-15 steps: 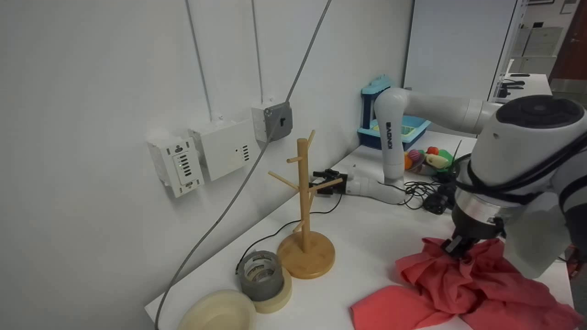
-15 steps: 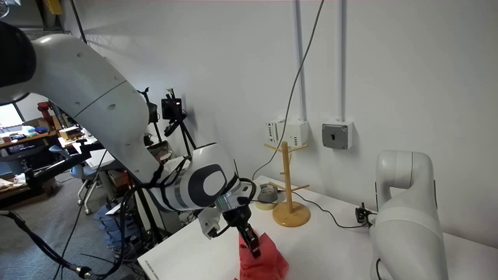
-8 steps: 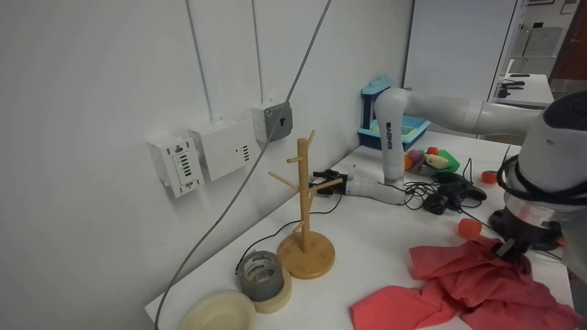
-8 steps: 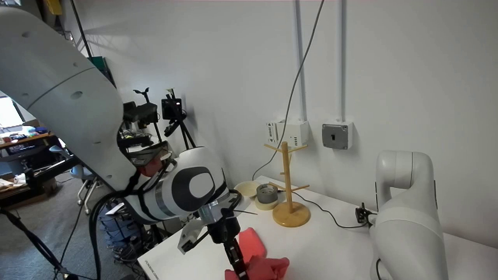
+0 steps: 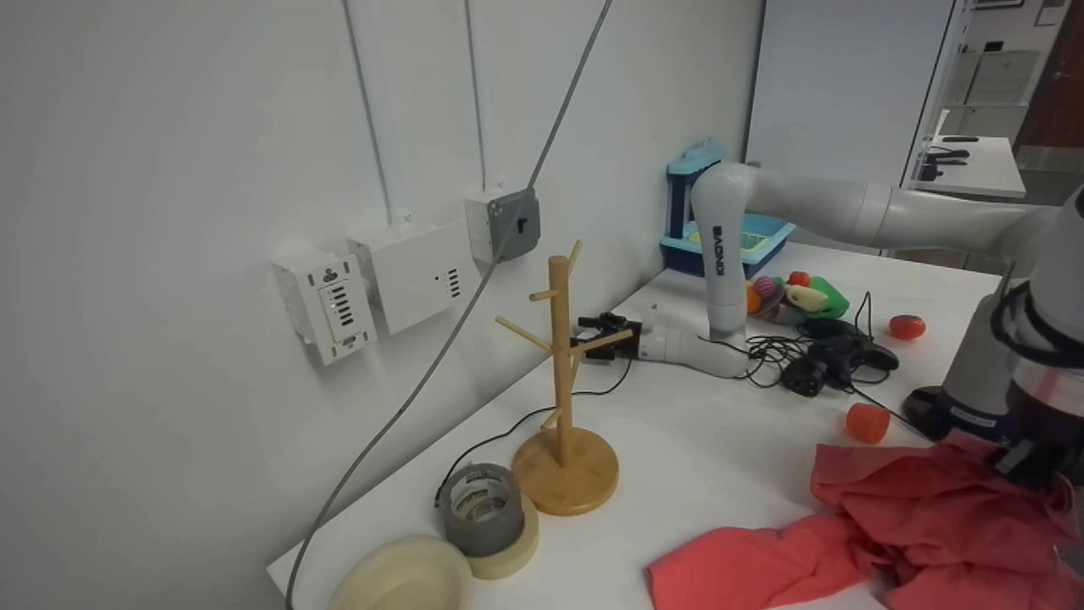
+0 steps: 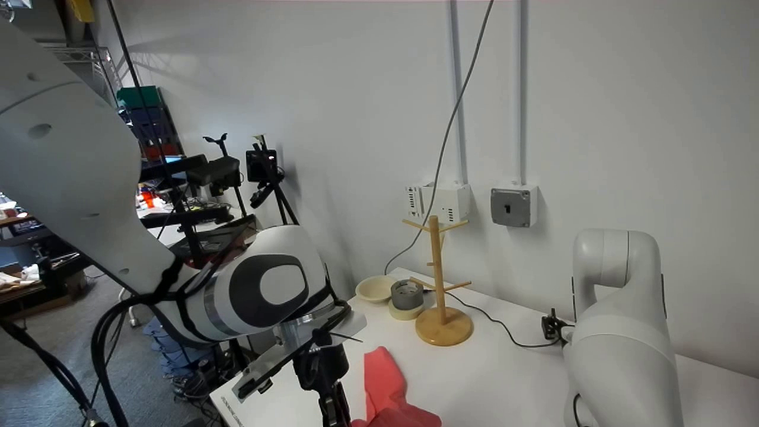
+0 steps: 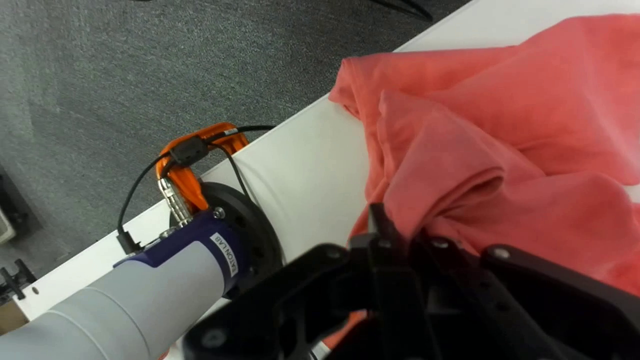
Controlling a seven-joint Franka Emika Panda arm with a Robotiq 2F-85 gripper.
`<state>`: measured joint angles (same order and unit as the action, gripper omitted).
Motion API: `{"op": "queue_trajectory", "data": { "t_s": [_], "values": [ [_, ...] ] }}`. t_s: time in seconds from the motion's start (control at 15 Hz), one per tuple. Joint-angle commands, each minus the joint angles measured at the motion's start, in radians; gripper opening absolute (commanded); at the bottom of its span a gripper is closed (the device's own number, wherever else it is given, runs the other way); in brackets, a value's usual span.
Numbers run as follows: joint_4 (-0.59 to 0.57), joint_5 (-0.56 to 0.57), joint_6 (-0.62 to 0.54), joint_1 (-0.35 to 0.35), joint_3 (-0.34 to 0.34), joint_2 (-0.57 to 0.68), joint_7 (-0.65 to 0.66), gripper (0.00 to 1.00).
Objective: Fold the orange cloth
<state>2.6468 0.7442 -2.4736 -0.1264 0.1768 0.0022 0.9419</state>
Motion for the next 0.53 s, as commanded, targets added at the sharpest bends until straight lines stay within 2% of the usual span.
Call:
{"op": "queue_trajectory", "data": {
  "t_s": [0.0, 0.47],
  "values": [
    [0.047, -0.015, 0.042, 0.069, -0.065, -0.074, -0.018, 0.33],
    [0.075, -0.018, 0.003, 0.116, -0.106, -0.097, -0.025, 0.84]
  ]
}}
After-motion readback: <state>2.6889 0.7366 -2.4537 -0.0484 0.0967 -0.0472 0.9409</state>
